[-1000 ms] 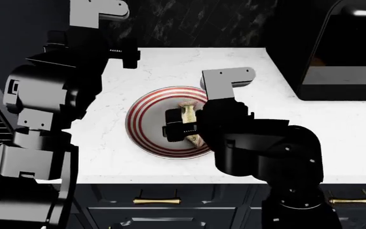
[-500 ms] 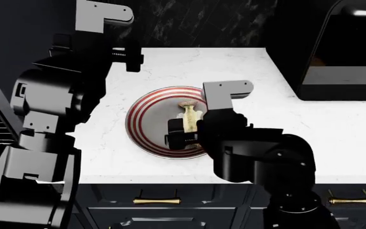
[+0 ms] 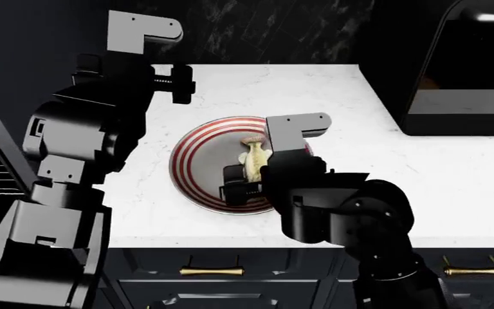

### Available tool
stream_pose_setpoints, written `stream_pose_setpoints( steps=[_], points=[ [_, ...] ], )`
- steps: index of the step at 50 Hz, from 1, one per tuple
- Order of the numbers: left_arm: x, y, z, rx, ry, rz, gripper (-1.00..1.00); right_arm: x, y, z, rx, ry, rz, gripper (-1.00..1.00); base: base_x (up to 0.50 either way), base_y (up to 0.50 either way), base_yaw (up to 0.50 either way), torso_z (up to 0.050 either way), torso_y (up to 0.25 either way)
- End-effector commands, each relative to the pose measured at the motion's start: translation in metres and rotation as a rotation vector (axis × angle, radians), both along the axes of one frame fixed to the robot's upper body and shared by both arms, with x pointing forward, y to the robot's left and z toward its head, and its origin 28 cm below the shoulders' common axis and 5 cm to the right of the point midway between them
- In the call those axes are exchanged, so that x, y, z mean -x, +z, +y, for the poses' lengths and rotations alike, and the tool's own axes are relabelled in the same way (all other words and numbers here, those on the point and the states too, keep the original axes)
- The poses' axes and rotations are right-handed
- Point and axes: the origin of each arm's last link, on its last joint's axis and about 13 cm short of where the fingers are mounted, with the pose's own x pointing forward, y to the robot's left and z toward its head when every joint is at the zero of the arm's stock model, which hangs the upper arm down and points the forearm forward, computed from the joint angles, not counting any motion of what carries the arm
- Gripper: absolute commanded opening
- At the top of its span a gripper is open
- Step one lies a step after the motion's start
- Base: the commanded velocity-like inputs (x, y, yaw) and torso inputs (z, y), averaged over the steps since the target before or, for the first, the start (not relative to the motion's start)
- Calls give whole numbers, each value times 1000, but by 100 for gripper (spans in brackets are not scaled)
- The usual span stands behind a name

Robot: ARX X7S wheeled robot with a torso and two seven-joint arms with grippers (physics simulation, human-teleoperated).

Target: Place the fish on the top rack of the oven.

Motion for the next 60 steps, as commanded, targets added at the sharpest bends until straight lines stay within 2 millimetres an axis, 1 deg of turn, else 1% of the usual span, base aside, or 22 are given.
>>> stream_pose_setpoints(
  steps=[1,7,13,22,26,38,39,51,60],
  points=[
    [-2,-6,0,2,-1,8,100,-4,-7,1,8,2,15,100,0,0,0,0,0],
    [-2,-9,0,8,-2,12,100,-3,-9,1,8,0,22,100,0,0,0,0,0],
    [-3,-7,-1,17,-7,12,100,-5,-12,2,13,-1,28,100,0,0,0,0,0],
    [-1,-5,-2,13,-12,7,100,-3,-13,5,19,21,35,100,0,0,0,0,0],
    [-1,-9,0,13,-7,11,100,-3,-17,6,25,26,41,100,0,0,0,0,0],
    [0,-9,0,14,-6,9,100,-3,-20,12,32,53,40,100,0,0,0,0,0],
    [0,-9,1,20,-5,9,100,-3,-20,12,33,56,40,-100,0,0,0,0,0],
    [1,-10,1,18,-3,11,100,2,-18,13,33,73,20,-100,1,0,1,0,0],
    [2,-8,0,18,-3,6,100,9,-10,14,45,78,-21,-100,-1,0,1,0,0]
  ],
)
